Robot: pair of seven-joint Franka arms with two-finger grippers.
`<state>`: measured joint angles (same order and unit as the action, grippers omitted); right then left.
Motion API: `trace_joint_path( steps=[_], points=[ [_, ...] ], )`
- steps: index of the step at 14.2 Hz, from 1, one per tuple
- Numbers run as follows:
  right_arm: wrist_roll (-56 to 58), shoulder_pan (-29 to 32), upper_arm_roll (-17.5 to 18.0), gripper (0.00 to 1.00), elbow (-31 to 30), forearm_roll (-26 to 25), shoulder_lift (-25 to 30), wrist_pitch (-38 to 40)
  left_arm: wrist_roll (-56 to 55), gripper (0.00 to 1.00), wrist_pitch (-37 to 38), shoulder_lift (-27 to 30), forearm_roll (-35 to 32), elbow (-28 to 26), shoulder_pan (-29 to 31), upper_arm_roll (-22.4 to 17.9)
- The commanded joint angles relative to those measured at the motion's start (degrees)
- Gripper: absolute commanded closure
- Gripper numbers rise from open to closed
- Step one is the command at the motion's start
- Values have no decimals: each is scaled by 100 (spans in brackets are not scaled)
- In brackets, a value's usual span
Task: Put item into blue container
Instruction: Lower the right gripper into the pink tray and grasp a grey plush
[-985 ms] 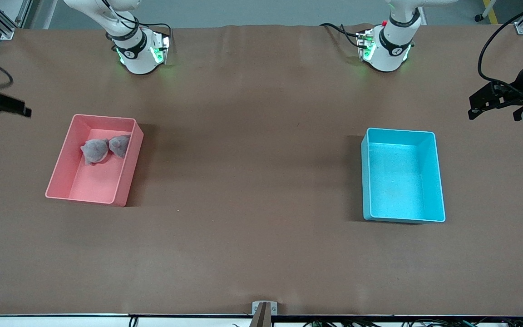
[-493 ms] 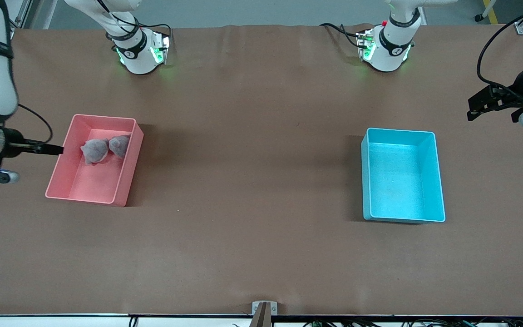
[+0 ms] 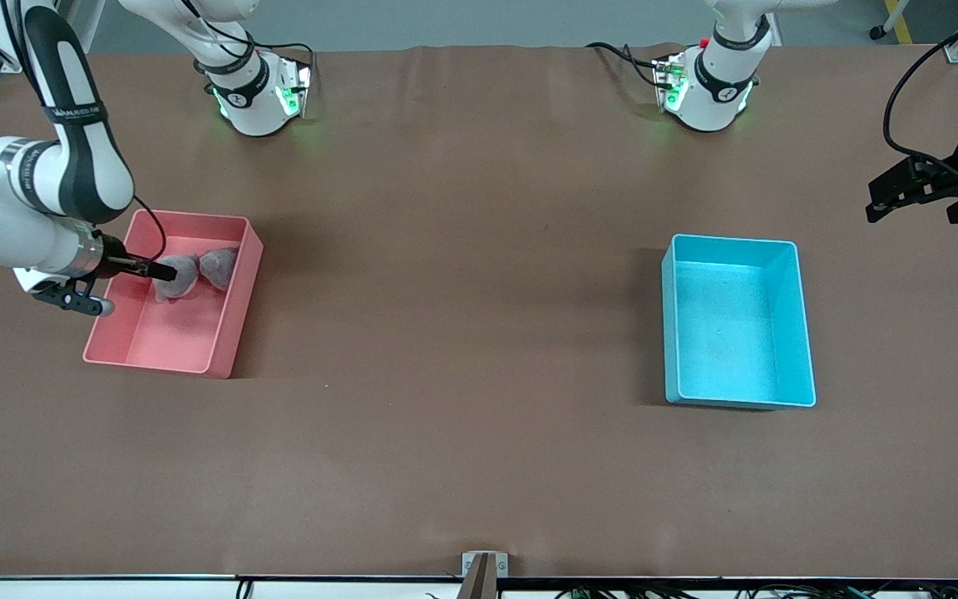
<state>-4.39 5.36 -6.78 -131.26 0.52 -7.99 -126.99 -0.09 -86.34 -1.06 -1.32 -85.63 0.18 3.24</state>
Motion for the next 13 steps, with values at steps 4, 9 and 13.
trace_joint_path(
  steps=[4,9,13],
  points=[
    [-71,263,72,0,-426,62,-378,-800,132,0,-67,35,141,-7,44,1],
    [-71,255,72,14,-427,334,-642,-845,132,0,-67,35,132,-16,44,-8],
    [-71,228,72,87,-357,344,-634,-599,132,0,-67,35,141,-16,44,-8]
  ],
)
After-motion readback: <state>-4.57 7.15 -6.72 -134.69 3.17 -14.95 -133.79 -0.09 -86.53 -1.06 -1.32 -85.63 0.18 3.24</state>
